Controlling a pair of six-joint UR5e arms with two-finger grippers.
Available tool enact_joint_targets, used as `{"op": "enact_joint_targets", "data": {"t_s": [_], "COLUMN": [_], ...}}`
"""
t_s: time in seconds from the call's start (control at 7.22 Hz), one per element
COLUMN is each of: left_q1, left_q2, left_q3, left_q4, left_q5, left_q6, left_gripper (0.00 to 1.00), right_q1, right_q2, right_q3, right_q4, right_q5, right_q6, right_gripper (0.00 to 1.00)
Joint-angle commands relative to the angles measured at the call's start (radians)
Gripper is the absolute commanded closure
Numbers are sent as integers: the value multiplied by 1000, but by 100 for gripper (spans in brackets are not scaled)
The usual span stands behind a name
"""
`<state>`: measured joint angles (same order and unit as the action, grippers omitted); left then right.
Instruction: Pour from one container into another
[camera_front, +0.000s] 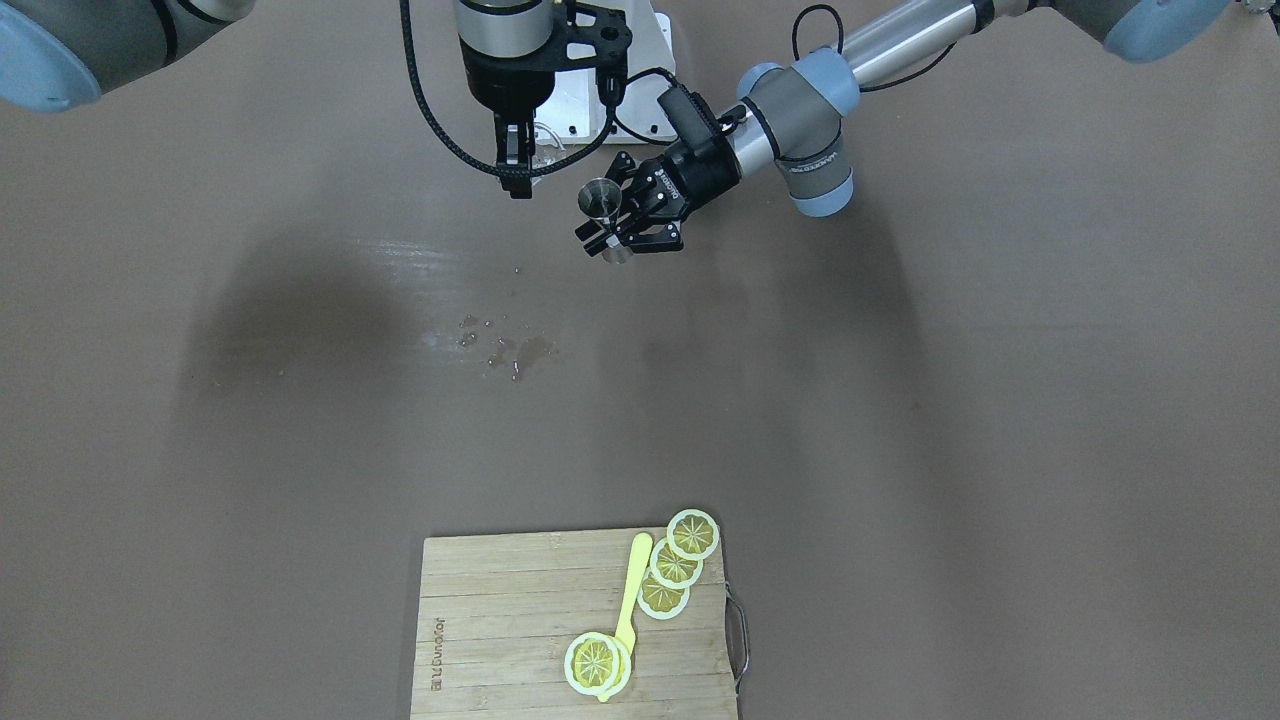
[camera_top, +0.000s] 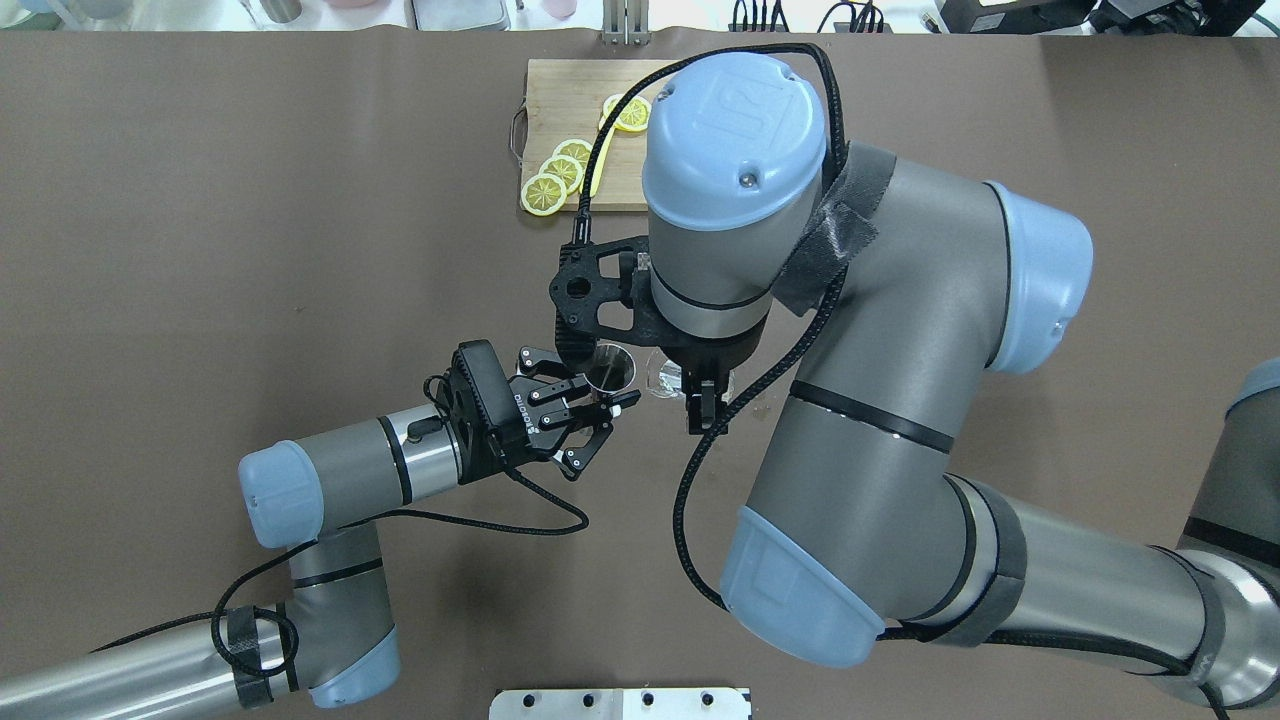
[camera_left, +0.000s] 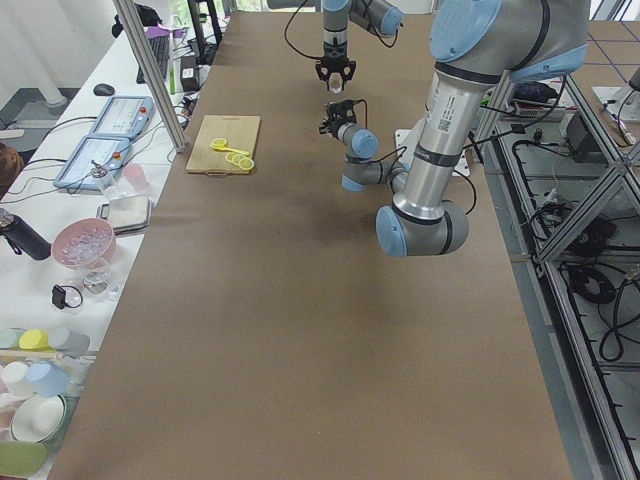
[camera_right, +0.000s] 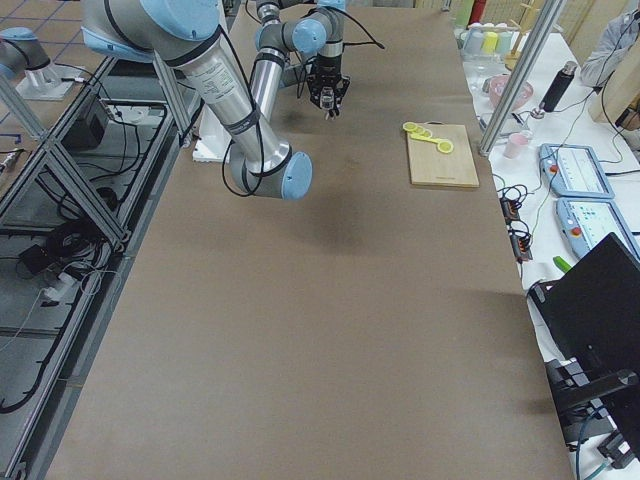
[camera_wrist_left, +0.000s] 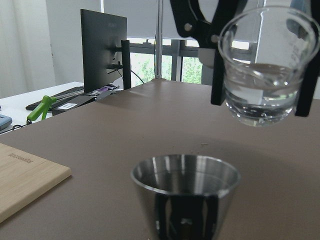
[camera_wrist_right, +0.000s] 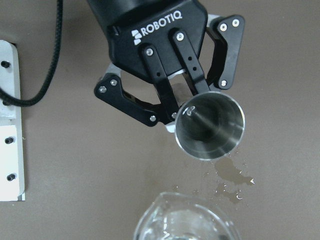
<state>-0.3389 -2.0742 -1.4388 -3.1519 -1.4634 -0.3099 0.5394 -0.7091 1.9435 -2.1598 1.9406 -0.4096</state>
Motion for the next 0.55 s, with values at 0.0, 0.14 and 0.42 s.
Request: {"op": "enact_joint_targets", "data": {"t_s": [0.0, 0.14, 0.42], "left_q1": [0, 0, 1], "left_q2": [0, 0, 0], "left_q3": [0, 0, 0], "left_q4": [1, 1, 1], "left_q5": [0, 0, 0], "left_q6": [0, 0, 0], "left_gripper": [100, 100, 100], "right_q1": [-4, -12, -12], "right_q2": [31, 40, 62], "right_q3": [-46, -60, -61], "right_q4": [-5, -12, -87], "right_q5": [0, -6, -8], "right_q6": [0, 0, -11], "right_gripper": [100, 100, 100]}}
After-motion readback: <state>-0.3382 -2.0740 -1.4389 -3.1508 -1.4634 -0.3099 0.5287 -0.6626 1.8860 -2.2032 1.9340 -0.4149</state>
